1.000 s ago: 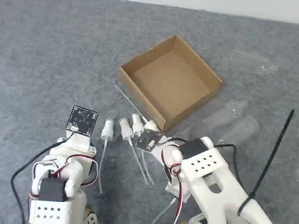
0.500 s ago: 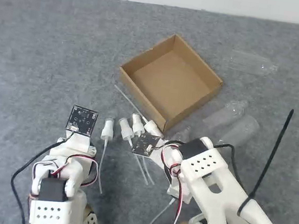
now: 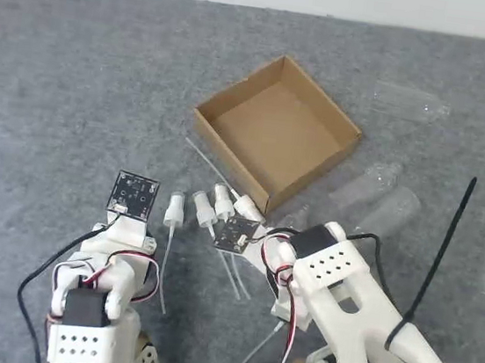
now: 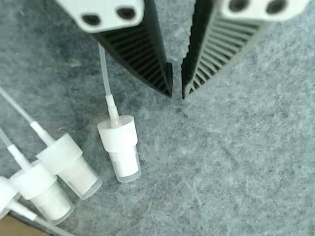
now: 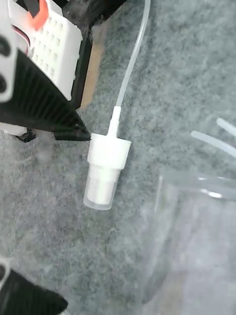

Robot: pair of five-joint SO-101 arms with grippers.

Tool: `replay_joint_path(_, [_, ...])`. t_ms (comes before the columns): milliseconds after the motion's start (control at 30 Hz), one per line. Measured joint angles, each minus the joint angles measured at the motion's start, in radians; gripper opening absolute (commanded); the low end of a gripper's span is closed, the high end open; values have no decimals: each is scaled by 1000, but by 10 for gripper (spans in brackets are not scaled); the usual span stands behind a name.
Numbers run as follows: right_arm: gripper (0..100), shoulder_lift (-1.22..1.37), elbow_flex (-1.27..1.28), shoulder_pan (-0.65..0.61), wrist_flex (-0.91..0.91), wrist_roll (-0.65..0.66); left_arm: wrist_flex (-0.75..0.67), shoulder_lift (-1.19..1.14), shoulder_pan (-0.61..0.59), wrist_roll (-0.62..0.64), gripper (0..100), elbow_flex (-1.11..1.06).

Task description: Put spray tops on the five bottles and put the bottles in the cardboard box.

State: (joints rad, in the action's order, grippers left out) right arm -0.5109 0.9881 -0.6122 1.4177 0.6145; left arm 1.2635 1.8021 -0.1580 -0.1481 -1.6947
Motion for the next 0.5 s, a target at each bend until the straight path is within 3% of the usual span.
replay_joint_path(167, [410, 0, -37, -25, 64, -51, 0, 0, -2, 0, 27, 0])
replay_joint_path(500, [409, -2, -26, -169, 0, -141, 0, 0, -2, 0, 27, 0])
